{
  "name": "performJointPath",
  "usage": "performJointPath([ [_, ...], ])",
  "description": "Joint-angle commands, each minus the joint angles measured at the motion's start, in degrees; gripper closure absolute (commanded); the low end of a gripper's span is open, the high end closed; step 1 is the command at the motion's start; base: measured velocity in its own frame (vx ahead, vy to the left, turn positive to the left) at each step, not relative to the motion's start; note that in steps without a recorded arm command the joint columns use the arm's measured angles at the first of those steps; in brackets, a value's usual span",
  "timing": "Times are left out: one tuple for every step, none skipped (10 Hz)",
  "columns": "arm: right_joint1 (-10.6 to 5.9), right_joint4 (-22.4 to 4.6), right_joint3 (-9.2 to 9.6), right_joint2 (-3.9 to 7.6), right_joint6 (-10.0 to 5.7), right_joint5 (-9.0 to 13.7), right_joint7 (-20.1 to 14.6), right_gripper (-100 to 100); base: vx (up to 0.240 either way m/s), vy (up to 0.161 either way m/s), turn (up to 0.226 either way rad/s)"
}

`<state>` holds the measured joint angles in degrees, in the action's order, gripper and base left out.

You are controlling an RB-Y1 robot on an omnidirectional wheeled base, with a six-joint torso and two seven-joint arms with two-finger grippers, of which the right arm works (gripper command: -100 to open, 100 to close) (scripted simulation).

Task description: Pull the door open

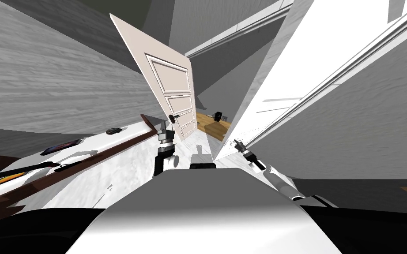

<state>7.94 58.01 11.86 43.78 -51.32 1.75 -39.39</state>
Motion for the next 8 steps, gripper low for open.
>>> performJointPath([
  [0.00,0.0,0.00,0.00,0.00,0.0,0.0,100,-0.068,-0.039,0.030],
  [0.20,-0.5,0.26,0.32,-1.08,-0.1,-0.3,100,-0.106,-0.048,0.139],
  [0.23,-0.7,0.29,0.43,-1.37,-0.1,-0.4,100,-0.179,-0.080,0.146],
  [0.30,-1.1,0.37,0.69,-2.06,-0.1,-0.5,100,-0.178,-0.119,0.130],
  [0.38,-1.5,0.46,0.97,-2.83,-0.1,-0.7,100,-0.152,-0.129,0.160],
  [0.47,-2.0,0.56,1.27,-3.65,-0.1,-0.9,100,-0.178,-0.114,0.168],
  [0.51,-2.2,0.61,1.43,-4.06,-0.1,-1.0,100,-0.193,-0.094,0.134],
  [0.60,-2.7,0.70,1.73,-4.88,-0.1,-1.2,100,-0.186,-0.106,0.142],
])
